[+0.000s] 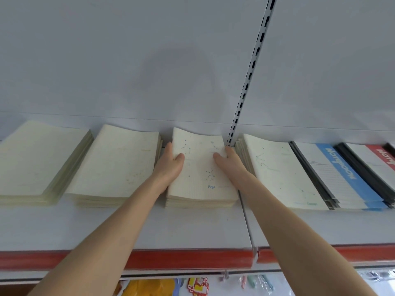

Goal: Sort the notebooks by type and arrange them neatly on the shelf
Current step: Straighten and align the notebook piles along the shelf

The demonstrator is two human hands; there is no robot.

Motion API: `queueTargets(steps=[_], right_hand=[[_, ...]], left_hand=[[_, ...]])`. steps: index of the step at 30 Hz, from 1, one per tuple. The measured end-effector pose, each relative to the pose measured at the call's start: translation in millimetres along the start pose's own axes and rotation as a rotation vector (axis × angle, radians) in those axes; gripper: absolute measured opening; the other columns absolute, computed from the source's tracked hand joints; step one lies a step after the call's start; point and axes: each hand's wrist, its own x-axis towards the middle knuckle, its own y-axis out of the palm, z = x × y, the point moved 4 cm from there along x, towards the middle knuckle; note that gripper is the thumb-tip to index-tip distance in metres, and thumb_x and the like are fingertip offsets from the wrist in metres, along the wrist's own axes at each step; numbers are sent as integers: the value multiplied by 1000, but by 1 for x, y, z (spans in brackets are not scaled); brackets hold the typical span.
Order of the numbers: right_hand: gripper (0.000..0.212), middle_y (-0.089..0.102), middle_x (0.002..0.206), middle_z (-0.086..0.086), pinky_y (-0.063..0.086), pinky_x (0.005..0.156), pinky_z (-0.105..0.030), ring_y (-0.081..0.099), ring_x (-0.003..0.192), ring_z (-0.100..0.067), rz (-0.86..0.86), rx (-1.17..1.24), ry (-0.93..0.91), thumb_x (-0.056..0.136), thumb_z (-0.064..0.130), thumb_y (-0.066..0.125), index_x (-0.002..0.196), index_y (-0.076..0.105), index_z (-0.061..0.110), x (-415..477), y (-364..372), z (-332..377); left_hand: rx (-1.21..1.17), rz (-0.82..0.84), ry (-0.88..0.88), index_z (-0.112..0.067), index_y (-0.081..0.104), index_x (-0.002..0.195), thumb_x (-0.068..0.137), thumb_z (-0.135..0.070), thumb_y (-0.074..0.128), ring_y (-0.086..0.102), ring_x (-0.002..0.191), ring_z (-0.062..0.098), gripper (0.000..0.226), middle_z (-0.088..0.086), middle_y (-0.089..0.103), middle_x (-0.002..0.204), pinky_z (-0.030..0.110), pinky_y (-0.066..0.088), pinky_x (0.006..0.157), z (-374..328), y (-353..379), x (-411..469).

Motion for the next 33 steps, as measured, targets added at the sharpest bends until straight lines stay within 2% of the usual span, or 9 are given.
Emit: queueTargets(steps=[5, 14, 18, 21, 23, 25, 27, 29, 33], right_hand=[[48, 51, 128, -6, 43, 99, -46, 52, 115, -26, 24, -26, 10, 92, 25, 45, 136, 33, 13, 5, 7, -2], [53, 42, 140, -5, 38, 105, -39, 45, 125, -26, 31, -77, 25, 96, 26, 42, 144, 24, 11, -6, 3, 5], [45, 53, 128, -6, 45, 97, -38, 54, 111, -23, 99, -136, -15, 95, 29, 47, 134, 36, 10, -51, -9, 5], [65, 42, 123, 11, 44, 86, -23, 50, 113, -17, 199, -292, -36, 92, 32, 53, 145, 19, 16, -94, -11, -7], [78, 43, 110, 8, 42, 70, -18, 51, 99, -13, 215, -360, -58, 90, 30, 59, 148, 8, 20, -108, -11, -14], [84, 46, 105, 4, 37, 77, -18, 48, 91, -10, 220, -418, -83, 88, 23, 63, 149, 6, 22, -110, -10, -20], [82, 43, 113, 0, 32, 83, -17, 44, 93, -11, 210, -487, -127, 88, 16, 62, 149, 8, 23, -107, -8, -23], [78, 40, 115, -1, 31, 81, -17, 43, 90, -12, 185, -533, -169, 89, 11, 60, 149, 12, 23, -106, -6, -24], [73, 44, 118, -7, 34, 81, -19, 44, 87, -14, 125, -534, -222, 89, 3, 57, 148, 18, 21, -105, -5, -27]], left_hand=[[35, 19, -26, -20, 20, 144, 93, -26, 33, 45, 123, 24, 53, 4, 40, 142, 46, 37, 103, 6, -3, 2], [37, 71, -69, -13, -6, 149, 100, -31, 30, 21, 141, 22, 63, 4, 12, 156, 36, 22, 113, -6, -4, -9], [81, 84, -34, -11, 13, 146, 99, -32, 35, 38, 128, 20, 56, 7, 33, 147, 25, 31, 92, -5, -8, -46], [87, 161, 2, -23, -2, 149, 97, -37, 39, 31, 136, 18, 68, -3, 20, 154, 28, 30, 104, 9, -10, -79], [152, 190, 114, -28, -5, 149, 94, -35, 49, 32, 136, 14, 77, -6, 21, 154, 25, 26, 107, 13, -12, -93], [273, 188, 193, -33, -2, 148, 91, -23, 58, 38, 132, 21, 83, 5, 27, 151, 23, 30, 102, 17, -12, -100], [369, 156, 240, -37, 5, 145, 91, -9, 56, 52, 110, 28, 80, 16, 46, 136, 28, 40, 89, 23, -9, -101], [424, 121, 270, -40, 6, 144, 92, -1, 48, 52, 88, 20, 77, 9, 53, 110, 21, 36, 74, 28, -7, -100], [459, 62, 304, -32, 8, 147, 94, 2, 42, 44, 92, 9, 72, 8, 50, 115, 16, 30, 80, 33, -6, -98]])
